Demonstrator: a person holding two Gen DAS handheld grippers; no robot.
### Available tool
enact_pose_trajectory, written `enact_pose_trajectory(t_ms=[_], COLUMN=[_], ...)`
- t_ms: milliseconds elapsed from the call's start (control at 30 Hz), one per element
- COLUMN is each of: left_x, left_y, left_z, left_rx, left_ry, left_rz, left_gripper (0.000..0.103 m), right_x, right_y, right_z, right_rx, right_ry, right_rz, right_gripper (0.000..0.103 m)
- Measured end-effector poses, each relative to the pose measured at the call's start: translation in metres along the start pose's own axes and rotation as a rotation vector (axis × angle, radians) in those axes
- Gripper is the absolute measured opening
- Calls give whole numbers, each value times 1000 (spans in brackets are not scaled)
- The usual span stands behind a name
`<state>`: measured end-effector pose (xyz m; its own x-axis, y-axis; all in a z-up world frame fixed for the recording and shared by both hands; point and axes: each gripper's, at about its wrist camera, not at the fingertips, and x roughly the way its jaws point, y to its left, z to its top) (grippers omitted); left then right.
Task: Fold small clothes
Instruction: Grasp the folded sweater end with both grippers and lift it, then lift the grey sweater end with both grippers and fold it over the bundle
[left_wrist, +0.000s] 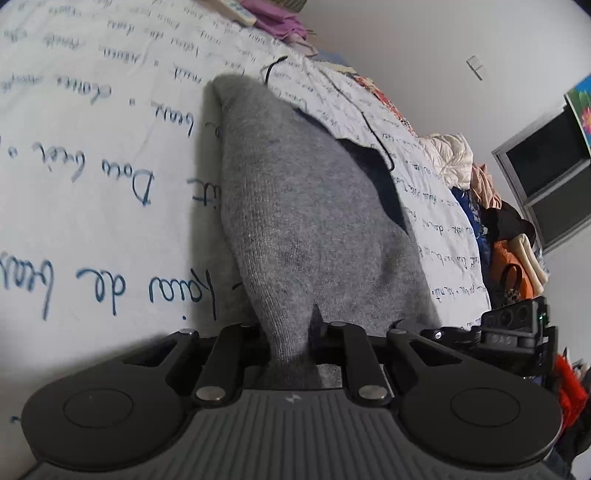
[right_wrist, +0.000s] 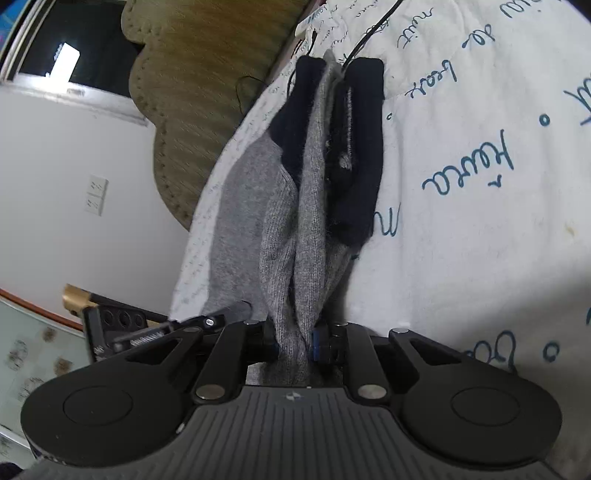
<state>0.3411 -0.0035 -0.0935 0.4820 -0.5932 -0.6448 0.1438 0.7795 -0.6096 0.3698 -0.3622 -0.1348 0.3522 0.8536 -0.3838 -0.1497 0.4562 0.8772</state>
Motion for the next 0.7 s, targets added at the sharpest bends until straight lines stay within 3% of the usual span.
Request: enact_pose_trajectory(t_ms=[233,400,467,567,667,700], left_x=[-56,-90,-93,-91,-107,-115], left_y=[-4,15,28,40,39,38], left_z=[1,-48,-72,-92,-81,-75], left_rx=[6,3,-25,-27,-27,-18], left_ry=[-65,-69,-51,-58,-79,-93], left_rz=[-6,33,52,58,26,8], left_gripper=[13,13,14,17,26,35], right_x=[-7,-12,-12,-23,-43,-53], right_y=[29,29,22,14,27,33], right_z=[-22,-73,-96,-111,-103,-98], right_rx=[4,35,40,45,22,-8], right_ry=[38,90,111,39,-12,-37], right_rz=[74,103,68,73,51,46], right_gripper=[20,20,20,20,40,57])
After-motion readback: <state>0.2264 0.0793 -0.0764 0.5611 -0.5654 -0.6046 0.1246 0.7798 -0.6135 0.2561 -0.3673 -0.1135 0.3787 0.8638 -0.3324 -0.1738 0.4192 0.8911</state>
